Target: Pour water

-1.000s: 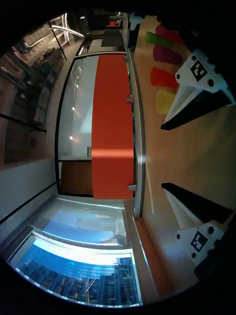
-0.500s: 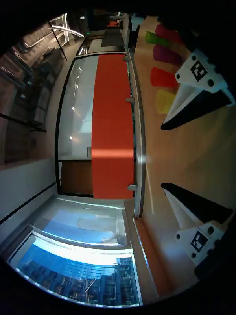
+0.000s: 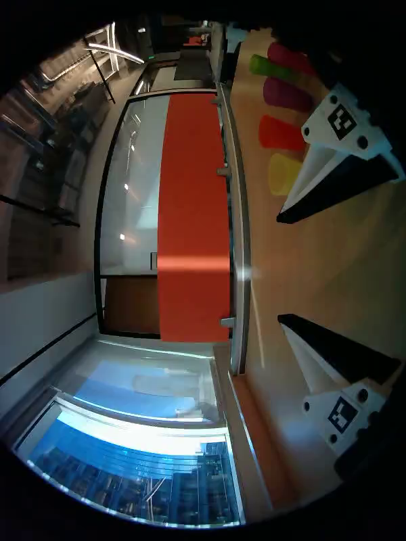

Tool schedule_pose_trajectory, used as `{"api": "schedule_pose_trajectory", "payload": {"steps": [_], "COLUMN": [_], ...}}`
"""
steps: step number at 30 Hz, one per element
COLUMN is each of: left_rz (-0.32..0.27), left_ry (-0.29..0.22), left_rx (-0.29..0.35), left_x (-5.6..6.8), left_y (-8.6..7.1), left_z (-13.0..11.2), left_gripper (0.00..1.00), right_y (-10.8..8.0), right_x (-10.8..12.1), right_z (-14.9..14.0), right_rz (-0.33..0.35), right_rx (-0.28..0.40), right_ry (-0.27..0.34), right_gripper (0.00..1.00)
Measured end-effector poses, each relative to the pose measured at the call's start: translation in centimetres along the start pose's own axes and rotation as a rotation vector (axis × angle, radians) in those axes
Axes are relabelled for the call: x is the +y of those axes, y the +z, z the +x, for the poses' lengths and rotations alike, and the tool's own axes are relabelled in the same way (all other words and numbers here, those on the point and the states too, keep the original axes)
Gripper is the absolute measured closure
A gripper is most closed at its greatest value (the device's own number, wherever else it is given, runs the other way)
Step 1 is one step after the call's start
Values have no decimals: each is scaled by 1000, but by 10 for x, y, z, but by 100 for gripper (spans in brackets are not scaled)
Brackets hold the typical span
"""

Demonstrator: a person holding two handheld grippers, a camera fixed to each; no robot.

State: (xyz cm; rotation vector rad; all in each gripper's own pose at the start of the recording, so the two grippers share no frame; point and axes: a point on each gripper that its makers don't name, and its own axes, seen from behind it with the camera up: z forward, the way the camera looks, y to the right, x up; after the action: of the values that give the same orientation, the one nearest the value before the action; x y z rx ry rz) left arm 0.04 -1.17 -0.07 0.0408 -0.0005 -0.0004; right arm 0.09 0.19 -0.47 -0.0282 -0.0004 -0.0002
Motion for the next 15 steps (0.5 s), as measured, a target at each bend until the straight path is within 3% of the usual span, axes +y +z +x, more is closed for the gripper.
{"api": "schedule_pose_trajectory", "payload": {"steps": [15], "left_rz": [0], "left_ry": [0], "left_rx": [0], "left_x": [1], "left_y": [0], "left_z": [0], "left_gripper": [0], "right_y": [0], "right_x": [1], "right_z": [-1], "right_rz": [0], "right_rx": [0], "right_ry": [1], "right_gripper": [0]}}
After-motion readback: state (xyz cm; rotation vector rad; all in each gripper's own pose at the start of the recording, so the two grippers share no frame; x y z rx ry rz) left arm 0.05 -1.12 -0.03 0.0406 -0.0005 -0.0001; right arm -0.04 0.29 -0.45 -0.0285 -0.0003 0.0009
